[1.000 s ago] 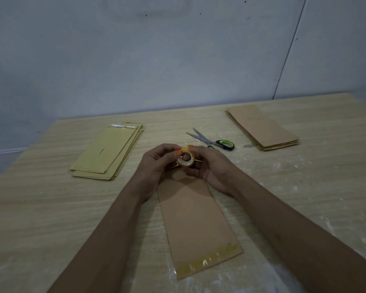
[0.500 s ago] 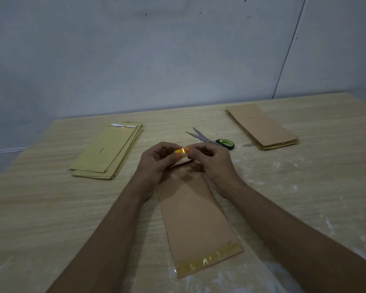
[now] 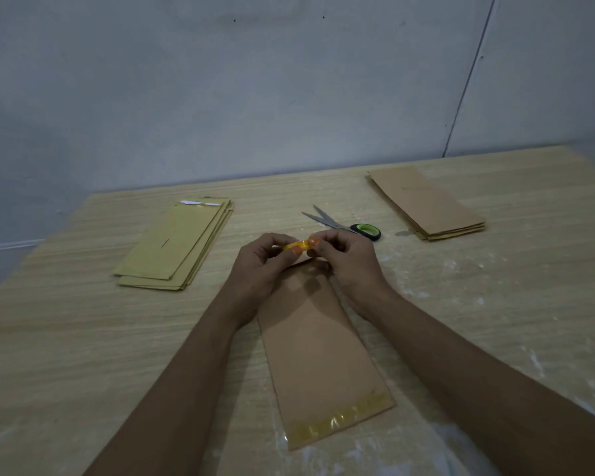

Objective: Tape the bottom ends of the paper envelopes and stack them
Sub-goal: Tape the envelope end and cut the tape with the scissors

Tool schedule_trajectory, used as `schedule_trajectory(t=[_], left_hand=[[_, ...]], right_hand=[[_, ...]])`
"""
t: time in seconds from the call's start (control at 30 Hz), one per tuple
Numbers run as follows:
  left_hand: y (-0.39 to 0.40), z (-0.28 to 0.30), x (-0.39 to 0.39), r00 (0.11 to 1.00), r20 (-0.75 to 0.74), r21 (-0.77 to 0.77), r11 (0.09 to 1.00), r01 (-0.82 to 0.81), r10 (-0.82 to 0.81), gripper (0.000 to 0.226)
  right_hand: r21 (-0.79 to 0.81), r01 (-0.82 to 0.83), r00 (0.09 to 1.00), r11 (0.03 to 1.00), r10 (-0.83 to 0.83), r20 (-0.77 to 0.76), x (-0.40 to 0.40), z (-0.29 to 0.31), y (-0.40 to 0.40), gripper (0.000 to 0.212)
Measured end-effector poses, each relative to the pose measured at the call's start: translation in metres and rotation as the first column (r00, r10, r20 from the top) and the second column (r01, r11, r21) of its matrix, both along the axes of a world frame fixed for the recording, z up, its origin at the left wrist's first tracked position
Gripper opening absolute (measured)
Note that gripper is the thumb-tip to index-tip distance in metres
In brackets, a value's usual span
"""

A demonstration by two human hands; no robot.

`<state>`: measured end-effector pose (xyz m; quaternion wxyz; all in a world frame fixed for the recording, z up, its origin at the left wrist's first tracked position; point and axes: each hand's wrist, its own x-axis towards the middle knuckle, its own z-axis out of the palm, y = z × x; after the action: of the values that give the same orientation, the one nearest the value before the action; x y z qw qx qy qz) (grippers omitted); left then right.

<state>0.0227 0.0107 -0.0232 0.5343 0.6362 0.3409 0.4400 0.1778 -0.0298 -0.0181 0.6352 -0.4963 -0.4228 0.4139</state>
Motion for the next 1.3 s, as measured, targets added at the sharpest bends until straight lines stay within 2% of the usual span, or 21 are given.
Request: schedule_trajectory(t=[0.3,0.63,0.77,0.9,1.07,1.3], left_hand=[[0.002,-0.002,0.005,0.997,-0.026,-0.025,0.997,-0.067,0.066,0.007],[0.004,-0.002,0.01,0.981,-0.066,0.016,0.983,-0.183,0.184,0.015],[0.0,0.001,0.011,0.977,-0.088,0.03,0.981,-0.192,0.194,0.018],[-0.001,0.001,0.011,0.98,-0.129,-0.003,0.988,-0.152,0.15,0.02],[0.002,0.001,0.01,0.977,-0.136,0.002,0.986,-0.166,0.164,0.027],[0.004,-0.001,0.011,0.906,-0.252,0.127,0.939,-0.318,0.341,0.056]], right_hand=[[0.059,0.114,0.961,0.992,-0.125,0.247,-0.005,-0.006,0.004,0.021],[0.08,0.093,0.967,0.992,-0.11,0.231,-0.002,-0.002,0.005,0.025],[0.086,0.044,0.975,0.995,-0.061,0.212,0.006,0.006,0.004,0.017],[0.098,0.004,0.978,0.995,-0.024,0.205,0.02,0.01,0.005,0.049],[0.015,0.026,0.968,1.0,-0.029,0.249,0.018,0.003,0.015,0.045],[-0.126,0.049,0.955,0.991,-0.01,0.296,0.023,0.003,0.016,0.037]])
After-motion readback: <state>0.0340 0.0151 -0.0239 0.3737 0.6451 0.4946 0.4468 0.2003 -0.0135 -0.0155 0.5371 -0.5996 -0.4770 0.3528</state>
